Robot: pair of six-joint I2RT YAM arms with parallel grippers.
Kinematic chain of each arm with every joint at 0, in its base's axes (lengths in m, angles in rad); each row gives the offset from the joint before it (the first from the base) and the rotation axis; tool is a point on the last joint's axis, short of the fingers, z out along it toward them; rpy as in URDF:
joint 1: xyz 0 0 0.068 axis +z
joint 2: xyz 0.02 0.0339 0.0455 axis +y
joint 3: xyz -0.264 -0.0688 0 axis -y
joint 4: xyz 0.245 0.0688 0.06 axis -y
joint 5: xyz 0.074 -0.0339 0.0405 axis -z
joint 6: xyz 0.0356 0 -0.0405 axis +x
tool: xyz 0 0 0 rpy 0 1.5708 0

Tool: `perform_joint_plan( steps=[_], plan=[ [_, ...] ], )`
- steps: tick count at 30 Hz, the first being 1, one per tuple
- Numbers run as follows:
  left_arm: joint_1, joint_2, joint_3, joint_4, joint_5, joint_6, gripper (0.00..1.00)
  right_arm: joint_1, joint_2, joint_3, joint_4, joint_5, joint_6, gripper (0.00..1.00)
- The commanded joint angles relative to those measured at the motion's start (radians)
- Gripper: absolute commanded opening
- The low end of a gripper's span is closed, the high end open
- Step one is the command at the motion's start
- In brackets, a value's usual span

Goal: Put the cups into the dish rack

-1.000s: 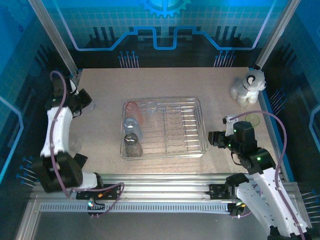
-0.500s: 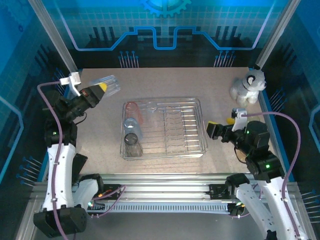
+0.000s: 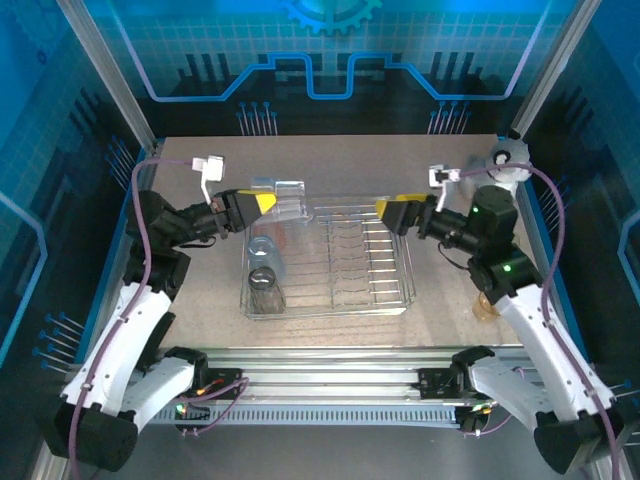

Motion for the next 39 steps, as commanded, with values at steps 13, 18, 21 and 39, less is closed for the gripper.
perform_joint_plan(
  steps=[13, 18, 21, 39],
  plan=[
    [-0.141, 0.081, -0.055, 0.291, -0.052, -0.089, 0.0, 0.221, 0.224, 0.163, 0.217, -0.109, 0.025, 1.0],
    [-0.154, 0.1, -0.06, 0.358, -0.058, -0.124, 0.0, 0.254, 0.269, 0.179, 0.208, -0.111, 0.019, 0.98],
    [-0.156, 0.108, -0.067, 0.387, -0.059, -0.143, 0.0, 0.272, 0.288, 0.178, 0.225, -0.128, 0.014, 0.96],
    [-0.171, 0.146, -0.087, 0.431, -0.082, -0.163, 0.0, 0.303, 0.349, 0.21, 0.274, -0.182, 0.049, 0.59]
  ],
)
